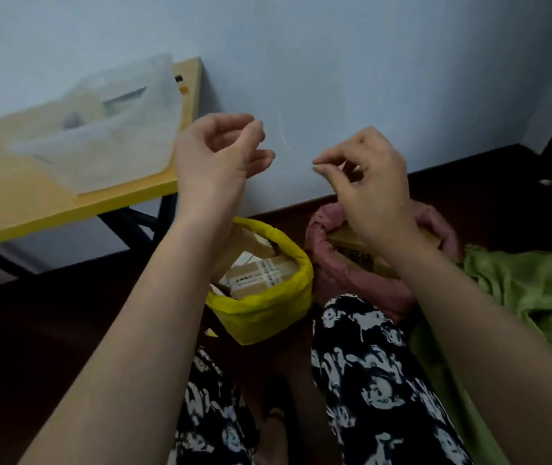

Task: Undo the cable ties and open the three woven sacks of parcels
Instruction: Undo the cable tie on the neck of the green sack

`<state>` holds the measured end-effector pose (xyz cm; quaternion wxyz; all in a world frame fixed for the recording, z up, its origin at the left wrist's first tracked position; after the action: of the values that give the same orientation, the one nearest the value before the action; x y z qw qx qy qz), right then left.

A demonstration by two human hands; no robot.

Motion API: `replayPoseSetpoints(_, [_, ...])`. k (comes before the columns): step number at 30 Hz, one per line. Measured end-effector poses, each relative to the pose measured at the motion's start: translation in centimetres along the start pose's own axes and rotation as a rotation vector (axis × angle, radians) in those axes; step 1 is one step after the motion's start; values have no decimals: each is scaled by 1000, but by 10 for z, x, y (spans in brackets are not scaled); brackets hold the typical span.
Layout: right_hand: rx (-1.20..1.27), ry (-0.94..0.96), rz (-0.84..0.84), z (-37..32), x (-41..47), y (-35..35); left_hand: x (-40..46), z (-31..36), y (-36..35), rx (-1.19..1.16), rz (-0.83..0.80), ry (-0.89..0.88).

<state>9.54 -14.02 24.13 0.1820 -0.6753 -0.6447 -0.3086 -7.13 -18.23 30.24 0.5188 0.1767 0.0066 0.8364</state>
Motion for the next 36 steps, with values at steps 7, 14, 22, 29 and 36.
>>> replayPoseSetpoints(7, [34, 79, -75, -43, 33, -39, 23, 40, 91, 89, 278, -149])
replayPoseSetpoints(14, [-35, 265, -205, -93, 82, -97, 47, 55, 176, 164, 466, -125])
replayPoseSetpoints(22, [-117, 401, -406, -134, 128, -176, 64, 49, 226, 187, 546, -70])
replayPoseSetpoints(29, [-334, 214, -473, -124, 142, -202, 67, 42, 237, 210, 562, -44])
replayPoseSetpoints(36, [-262, 195, -363, -117, 135, -172, 67, 47, 218, 205, 538, -53])
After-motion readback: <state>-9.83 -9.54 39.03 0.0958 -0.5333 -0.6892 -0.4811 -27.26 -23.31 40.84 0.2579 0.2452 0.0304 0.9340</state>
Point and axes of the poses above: each hand's wrist, its own x-axis towards the middle knuckle, its own y-axis out of the back of the hand, z = x × y, the point moved 4 cm from there along x, towards the middle knuckle, and after that the axes turned 12 degrees about x, right-handed, at the moved point
